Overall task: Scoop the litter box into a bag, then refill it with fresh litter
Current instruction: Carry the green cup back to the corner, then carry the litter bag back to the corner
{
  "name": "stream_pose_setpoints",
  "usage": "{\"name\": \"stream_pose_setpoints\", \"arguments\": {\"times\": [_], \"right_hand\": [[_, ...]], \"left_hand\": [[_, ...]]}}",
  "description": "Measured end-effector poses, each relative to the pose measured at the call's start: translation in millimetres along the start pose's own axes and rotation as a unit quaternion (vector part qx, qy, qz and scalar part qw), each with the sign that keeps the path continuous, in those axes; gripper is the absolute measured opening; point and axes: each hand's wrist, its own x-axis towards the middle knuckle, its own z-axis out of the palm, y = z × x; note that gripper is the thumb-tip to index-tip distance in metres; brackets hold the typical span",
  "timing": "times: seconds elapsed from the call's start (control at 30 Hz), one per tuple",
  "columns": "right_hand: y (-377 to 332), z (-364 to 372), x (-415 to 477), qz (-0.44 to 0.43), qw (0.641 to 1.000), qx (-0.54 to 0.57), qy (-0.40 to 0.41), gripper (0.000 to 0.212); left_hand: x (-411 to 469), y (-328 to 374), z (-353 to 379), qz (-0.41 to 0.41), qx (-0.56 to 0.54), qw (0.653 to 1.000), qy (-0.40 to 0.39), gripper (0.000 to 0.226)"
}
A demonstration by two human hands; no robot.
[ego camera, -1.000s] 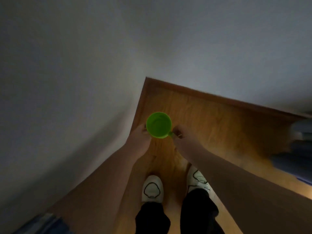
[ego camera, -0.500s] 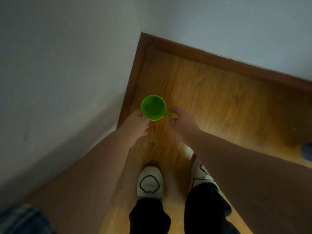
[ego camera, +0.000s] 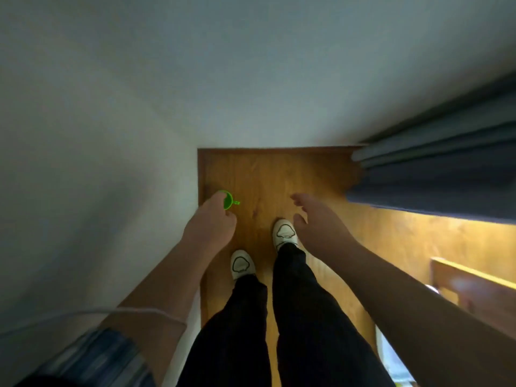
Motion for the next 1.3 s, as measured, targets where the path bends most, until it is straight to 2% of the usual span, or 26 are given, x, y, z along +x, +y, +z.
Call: {"name": "stream_pose_setpoints", "arguments": {"times": [0.1,0.2,0.33,0.47,0.63,0.9,1.07,1.3], "right_hand": [[-14,-80,-121,0.011,0.995,0.001,0.103,0.048],[-11,-133,-232,0.040,0.979,-0.001,0.201,0.050],[5,-159,-339,0.075,0.949,0.037,0.304,0.054],[30,-150,-416,0.098,0.920,0.065,0.374,0.056],[79,-116,-494,0.150,0.898,0.078,0.407,0.058],[199,-18,-670,0.223,0.852,0.112,0.459,0.057],[272,67,-799,0.330,0.810,0.105,0.474,0.058],[337,147,-904,0.440,0.715,0.175,0.515,0.056]], "left_hand": [[-93,92,-66,0.149,0.085,0.984,0.045,0.053],[-184,170,-100,0.271,0.159,0.946,0.083,0.050],[-270,235,-102,0.389,0.223,0.890,0.078,0.052],[-333,271,-71,0.476,0.265,0.835,0.078,0.052],[-404,270,-2,0.549,0.268,0.790,0.053,0.053],[-552,232,157,0.600,0.296,0.743,-0.024,0.054],[-655,221,271,0.656,0.347,0.666,-0.077,0.058],[-762,230,394,0.723,0.392,0.546,-0.163,0.058]]}}
